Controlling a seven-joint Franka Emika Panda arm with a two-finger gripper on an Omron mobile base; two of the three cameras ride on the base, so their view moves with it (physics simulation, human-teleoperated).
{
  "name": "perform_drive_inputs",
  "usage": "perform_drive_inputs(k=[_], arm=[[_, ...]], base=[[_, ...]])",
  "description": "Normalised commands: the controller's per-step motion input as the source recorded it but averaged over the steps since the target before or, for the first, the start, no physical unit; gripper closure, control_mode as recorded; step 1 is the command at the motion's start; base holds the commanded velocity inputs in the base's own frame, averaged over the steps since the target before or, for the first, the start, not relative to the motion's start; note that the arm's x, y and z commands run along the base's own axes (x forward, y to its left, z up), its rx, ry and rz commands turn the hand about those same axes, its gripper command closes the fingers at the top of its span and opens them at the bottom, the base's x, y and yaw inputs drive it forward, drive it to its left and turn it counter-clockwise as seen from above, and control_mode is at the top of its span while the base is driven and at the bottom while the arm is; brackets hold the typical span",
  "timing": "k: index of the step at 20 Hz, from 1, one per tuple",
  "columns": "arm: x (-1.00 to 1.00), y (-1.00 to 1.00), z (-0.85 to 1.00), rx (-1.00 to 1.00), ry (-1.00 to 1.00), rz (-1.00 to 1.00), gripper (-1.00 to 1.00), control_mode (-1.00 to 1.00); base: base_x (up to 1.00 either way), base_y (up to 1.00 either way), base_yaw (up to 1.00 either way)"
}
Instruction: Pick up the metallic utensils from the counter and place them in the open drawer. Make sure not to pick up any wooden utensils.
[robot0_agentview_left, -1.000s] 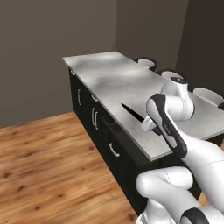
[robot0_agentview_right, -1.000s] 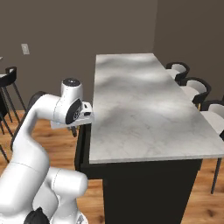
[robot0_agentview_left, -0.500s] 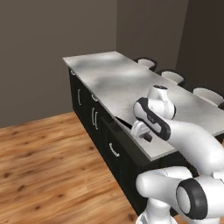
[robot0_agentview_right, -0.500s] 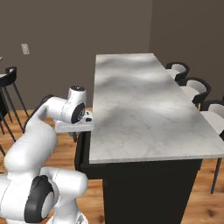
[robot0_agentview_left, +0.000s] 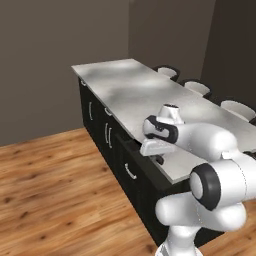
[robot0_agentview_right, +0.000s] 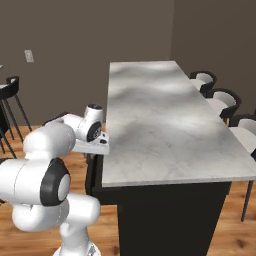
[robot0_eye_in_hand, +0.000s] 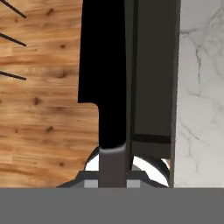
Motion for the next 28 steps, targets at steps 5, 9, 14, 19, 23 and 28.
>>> perform_drive_inputs(k=[5, 9, 14, 19, 23, 28], arm=[[0.45, 0.01, -0.47, 0.0, 0.06, -0.16, 1.0, -1.0], [0.39, 0.0, -0.61, -0.04, 0.07, -0.04, 1.0, -1.0], [0.26, 0.0, -0.53, -0.01, 0.05, 0.0, 1.0, -1.0], [0.33, 0.0, -0.47, 0.0, 0.04, 0.0, 1.0, -1.0], [0.29, 0.0, -0.51, 0.0, 0.03, 0.02, 1.0, -1.0], [0.02, 0.01, -0.59, 0.0, 0.0, 0.11, 1.0, -1.0]], base=[[0.0, 0.0, 0.0], [0.0, 0.0, 0.0], [0.0, 0.0, 0.0], [0.0, 0.0, 0.0], [0.0, 0.0, 0.0], [0.0, 0.0, 0.0]])
